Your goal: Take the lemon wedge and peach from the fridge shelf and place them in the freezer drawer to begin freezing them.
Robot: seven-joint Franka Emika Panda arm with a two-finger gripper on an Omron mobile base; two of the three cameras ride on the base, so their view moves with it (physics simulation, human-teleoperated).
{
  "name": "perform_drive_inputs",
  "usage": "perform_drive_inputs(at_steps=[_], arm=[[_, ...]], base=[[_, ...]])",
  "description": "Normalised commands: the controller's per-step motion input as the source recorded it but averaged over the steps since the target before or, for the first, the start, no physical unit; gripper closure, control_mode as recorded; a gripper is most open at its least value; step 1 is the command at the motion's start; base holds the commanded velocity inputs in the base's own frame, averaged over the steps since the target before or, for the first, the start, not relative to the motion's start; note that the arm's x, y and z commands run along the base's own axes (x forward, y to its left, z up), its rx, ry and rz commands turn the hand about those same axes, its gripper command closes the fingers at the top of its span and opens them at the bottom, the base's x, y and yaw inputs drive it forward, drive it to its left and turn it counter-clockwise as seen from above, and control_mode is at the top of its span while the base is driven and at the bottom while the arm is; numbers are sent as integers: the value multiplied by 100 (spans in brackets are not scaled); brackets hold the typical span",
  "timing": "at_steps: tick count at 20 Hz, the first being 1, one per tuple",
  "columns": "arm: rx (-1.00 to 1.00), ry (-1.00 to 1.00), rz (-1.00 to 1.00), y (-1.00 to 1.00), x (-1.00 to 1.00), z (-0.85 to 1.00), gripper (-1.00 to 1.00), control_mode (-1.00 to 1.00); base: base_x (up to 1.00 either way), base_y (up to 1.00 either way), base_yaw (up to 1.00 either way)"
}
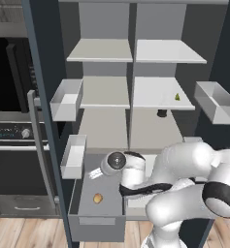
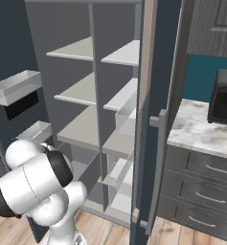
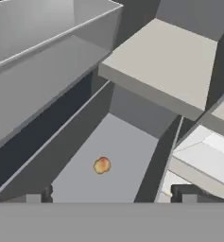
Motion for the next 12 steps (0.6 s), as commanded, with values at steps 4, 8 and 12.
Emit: perform_drive_inputs(at_steps=[4,8,12], arm=[[4,-2,-23,-31,-92,100,-100,-100],[9,0,-15,-33,-76,100,-100,-100],[9,0,-10,-44,-63,100,-100,-100]], base=[[0,0,0],[0,0,0],[0,0,0]])
